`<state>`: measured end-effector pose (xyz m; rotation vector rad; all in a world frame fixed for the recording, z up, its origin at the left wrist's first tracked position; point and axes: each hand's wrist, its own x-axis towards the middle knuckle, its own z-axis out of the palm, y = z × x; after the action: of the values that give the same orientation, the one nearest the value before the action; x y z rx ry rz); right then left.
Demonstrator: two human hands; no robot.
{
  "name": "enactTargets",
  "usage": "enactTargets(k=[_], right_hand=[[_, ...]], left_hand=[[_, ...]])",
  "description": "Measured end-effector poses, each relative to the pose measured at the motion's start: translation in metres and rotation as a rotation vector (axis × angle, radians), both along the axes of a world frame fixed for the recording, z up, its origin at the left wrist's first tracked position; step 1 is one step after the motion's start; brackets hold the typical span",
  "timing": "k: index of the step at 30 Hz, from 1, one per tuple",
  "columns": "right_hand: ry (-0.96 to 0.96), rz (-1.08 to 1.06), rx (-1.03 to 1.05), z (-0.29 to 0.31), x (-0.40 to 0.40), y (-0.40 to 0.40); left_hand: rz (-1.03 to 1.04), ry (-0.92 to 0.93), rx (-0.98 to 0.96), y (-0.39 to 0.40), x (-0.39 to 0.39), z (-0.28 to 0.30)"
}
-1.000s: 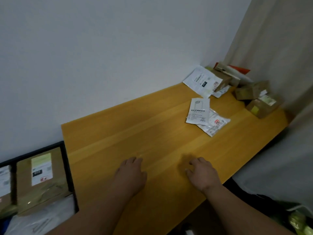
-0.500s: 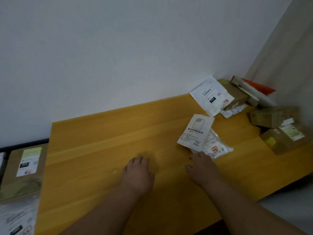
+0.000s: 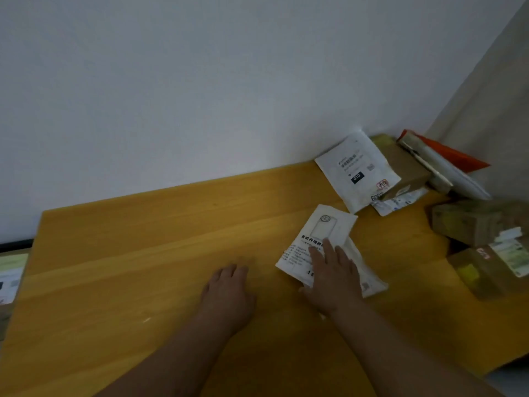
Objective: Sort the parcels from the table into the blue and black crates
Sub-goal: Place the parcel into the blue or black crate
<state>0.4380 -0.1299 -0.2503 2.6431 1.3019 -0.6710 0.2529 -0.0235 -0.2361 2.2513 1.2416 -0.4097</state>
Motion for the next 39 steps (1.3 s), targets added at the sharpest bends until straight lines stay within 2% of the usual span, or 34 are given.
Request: enactTargets(k=[5,10,13,17,20,22,24,26,28,30,32,33,36,39], right_hand=[[0.003,0.159,0.025,-0.015,0.030,0.002],[0.115,0.207,0.258,-0.011,0.052,0.005],[0.255,0.225,0.365,-0.005,0.055,0.009],[0.342,0.309,0.516,0.011,0.045,0.015],[0.402,0.268,0.619,0.024,0.027,0.014],[0.469,0.143,0.719,0.033,0.016,0.013],[0.512,-0.097,0.760,0.043,0.007,0.014],[0.533,-0.351,0.720,0.049,0.000,0.014],[0.648,-0.567,0.623,0.056,-0.020,0.016],[0.941,-0.772,0.534,0.056,-0.027,0.012],[1.238,-0.817,0.498,0.065,-0.060,0.010],[1.324,-0.800,0.506,0.068,-0.078,0.011],[1.467,-0.713,0.606,0.077,-0.127,0.017],[1.484,-0.687,0.730,0.090,-0.164,0.020]], left_hand=[[0.088,0.015,-0.029,-0.016,0.043,-0.005],[0.138,-0.084,0.017,-0.027,0.071,-0.003],[0.135,-0.167,0.045,-0.030,0.082,0.001],[0.155,-0.188,0.129,-0.030,0.082,0.008],[0.275,-0.282,0.146,-0.028,0.066,0.014],[0.453,-0.450,0.036,-0.030,0.050,0.021],[0.784,-0.738,-0.206,-0.031,0.030,0.032],[1.093,-1.004,-0.505,-0.033,0.011,0.043],[1.227,-1.169,-0.691,-0.035,-0.019,0.053],[1.284,-1.233,-0.794,-0.036,-0.027,0.059],[1.305,-1.283,-0.868,-0.041,-0.055,0.065],[1.289,-1.291,-0.890,-0.044,-0.069,0.066],[1.262,-1.283,-0.915,-0.050,-0.106,0.067],[1.239,-1.279,-0.921,-0.057,-0.138,0.068]])
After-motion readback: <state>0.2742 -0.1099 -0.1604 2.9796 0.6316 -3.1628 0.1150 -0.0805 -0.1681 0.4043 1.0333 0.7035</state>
